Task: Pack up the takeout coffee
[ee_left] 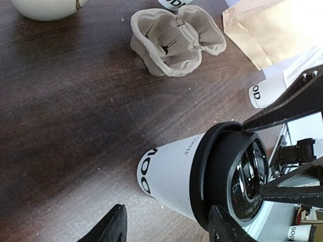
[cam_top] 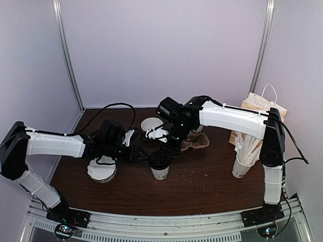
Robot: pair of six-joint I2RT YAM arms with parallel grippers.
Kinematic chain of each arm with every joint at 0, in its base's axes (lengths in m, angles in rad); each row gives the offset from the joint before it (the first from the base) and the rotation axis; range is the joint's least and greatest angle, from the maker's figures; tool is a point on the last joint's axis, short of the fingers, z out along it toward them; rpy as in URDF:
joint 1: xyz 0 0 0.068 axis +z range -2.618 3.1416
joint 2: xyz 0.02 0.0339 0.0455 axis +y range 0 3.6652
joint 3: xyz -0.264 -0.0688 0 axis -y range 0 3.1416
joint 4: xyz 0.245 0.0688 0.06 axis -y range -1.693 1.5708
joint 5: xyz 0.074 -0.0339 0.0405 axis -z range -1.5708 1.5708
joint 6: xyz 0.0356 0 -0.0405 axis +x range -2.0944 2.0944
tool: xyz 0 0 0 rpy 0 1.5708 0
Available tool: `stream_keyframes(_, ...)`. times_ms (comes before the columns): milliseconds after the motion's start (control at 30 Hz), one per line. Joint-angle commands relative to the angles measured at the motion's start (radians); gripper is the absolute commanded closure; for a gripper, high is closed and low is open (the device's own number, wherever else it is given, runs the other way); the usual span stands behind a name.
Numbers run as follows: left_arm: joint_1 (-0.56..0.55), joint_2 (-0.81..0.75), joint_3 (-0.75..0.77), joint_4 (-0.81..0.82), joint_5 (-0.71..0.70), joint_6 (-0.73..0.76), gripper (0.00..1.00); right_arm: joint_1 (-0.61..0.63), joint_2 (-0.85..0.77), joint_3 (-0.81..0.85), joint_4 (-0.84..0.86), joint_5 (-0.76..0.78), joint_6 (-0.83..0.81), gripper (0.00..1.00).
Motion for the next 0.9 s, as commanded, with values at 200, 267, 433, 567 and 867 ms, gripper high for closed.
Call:
stream_keyframes(200, -0.001, -0.089, 0.154, -0.241, -0.086, 0.107, 0.40, 0.020, -0.049, 0.069, -0.093, 0.004, -0.006, 0.38)
stream_keyframes(267, -0.002, -0.084, 0.179, -0.248, -0.089, 0.111, 0.38, 0.018, -0.053, 0.073, -0.089, 0.017, -0.009, 0.36)
stream_keyframes(433, -0.006, -0.086, 0.192, -0.266, -0.094, 0.150, 0.34, -0.002, -0.065, 0.086, -0.088, 0.010, -0.001, 0.33)
stream_keyframes(567, -0.022, -0.102, 0.201, -0.316, -0.145, 0.233, 0.28, -0.026, -0.087, 0.105, -0.114, -0.009, 0.002, 0.33)
stream_keyframes(867, -0.114, -0.048, 0.400, -0.549, -0.256, 0.532, 0.15, -0.200, -0.397, -0.127, -0.018, -0.039, -0.044, 0.33)
